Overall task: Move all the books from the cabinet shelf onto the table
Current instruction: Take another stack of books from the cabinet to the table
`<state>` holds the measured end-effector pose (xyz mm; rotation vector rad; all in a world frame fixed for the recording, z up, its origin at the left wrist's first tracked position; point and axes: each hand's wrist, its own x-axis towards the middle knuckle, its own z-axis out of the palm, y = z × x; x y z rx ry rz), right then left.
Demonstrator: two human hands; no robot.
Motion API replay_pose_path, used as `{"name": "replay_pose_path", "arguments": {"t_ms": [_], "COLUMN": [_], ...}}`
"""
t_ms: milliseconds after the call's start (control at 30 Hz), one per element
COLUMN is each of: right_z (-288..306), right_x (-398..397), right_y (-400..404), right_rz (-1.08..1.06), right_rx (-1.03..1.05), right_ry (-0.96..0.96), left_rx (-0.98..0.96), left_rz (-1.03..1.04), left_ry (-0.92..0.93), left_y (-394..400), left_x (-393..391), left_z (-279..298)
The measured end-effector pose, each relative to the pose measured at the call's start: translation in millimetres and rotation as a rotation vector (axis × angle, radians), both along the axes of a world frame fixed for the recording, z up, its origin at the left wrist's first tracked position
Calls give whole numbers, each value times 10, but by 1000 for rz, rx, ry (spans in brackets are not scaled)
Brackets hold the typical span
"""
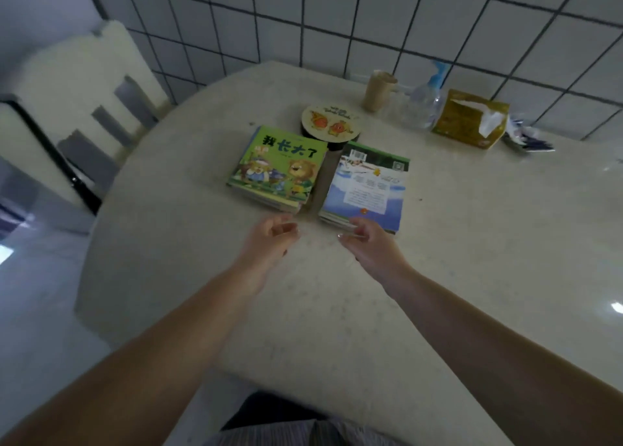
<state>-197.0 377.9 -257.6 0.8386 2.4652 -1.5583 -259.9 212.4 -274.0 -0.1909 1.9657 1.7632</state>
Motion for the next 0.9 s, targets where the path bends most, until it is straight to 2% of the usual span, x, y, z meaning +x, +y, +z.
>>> {"name": "replay_pose_path", "arguments": {"t_ms": [233, 500, 900], "right_z": [24, 38, 159], "right_x": [303, 945, 1930], "right_y": [-313, -710, -1833], "right_rz": [294, 664, 1210], "right_rx": [-2, -45, -69], "right_ry": [24, 41, 21], "left_rx": [8, 68, 43], "left_rz": [256, 602, 1051], "left_ry": [-23, -79, -47], "left_y": [-398, -771, -1496], "left_x": [792, 2083, 3850], "left_z": [78, 97, 108]}}
